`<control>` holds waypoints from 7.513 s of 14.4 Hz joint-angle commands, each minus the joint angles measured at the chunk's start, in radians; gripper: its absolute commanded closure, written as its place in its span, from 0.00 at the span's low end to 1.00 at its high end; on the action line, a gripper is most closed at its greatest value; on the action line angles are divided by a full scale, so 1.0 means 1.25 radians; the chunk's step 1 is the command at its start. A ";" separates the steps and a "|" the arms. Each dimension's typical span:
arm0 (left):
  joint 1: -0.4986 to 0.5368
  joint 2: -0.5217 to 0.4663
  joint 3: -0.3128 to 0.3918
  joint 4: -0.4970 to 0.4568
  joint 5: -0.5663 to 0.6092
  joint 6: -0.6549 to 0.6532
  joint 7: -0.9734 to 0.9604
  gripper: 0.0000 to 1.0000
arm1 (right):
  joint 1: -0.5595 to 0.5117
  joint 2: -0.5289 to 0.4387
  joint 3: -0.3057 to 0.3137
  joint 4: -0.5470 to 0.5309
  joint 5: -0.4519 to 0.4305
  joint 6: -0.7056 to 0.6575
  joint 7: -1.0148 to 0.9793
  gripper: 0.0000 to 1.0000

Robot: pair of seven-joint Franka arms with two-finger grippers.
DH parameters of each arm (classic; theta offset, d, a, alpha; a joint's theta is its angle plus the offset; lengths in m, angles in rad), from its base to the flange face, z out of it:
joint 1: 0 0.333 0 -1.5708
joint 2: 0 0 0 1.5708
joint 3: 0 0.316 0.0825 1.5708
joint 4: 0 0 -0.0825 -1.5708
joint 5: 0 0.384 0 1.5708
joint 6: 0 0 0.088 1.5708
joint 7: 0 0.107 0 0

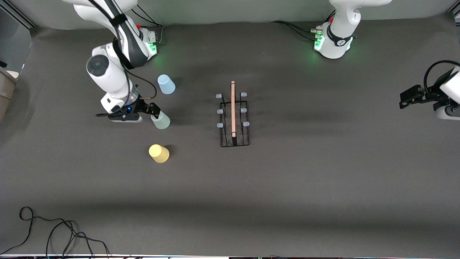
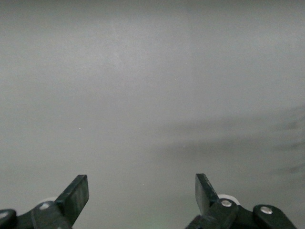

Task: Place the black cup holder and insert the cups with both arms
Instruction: 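Grasp the pale green cup with the right gripper, then carry the green cup to the rack and lower it onto a peg, then release the green cup and move the right gripper to the yellow cup, then grasp the yellow cup with the right gripper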

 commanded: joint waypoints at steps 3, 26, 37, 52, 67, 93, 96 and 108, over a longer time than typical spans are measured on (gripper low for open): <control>0.005 -0.049 -0.004 -0.023 0.009 -0.010 0.008 0.00 | 0.008 0.070 -0.002 0.006 0.012 0.056 0.023 0.00; 0.018 -0.028 -0.006 -0.026 -0.022 0.022 0.009 0.00 | 0.047 0.033 -0.008 0.051 0.094 -0.062 0.023 1.00; 0.013 -0.022 -0.007 -0.026 -0.030 0.032 0.008 0.00 | 0.233 -0.088 0.005 0.212 0.176 -0.302 0.380 1.00; 0.014 -0.015 -0.007 -0.026 -0.041 0.045 0.008 0.00 | 0.392 0.103 0.006 0.375 0.099 -0.273 0.666 1.00; 0.010 -0.011 -0.009 -0.023 -0.040 0.038 -0.002 0.00 | 0.398 0.137 -0.008 0.397 0.100 -0.248 0.647 0.00; 0.007 -0.006 -0.012 -0.015 -0.041 0.046 -0.014 0.00 | 0.186 0.400 -0.212 0.491 0.114 -0.122 -0.044 0.00; 0.007 -0.006 -0.012 -0.015 -0.041 0.048 -0.013 0.00 | 0.180 0.399 -0.211 0.492 0.114 -0.123 -0.044 0.00; -0.009 0.009 -0.012 -0.015 -0.041 0.066 -0.042 0.00 | 0.171 0.366 -0.212 0.492 0.115 -0.201 -0.060 0.00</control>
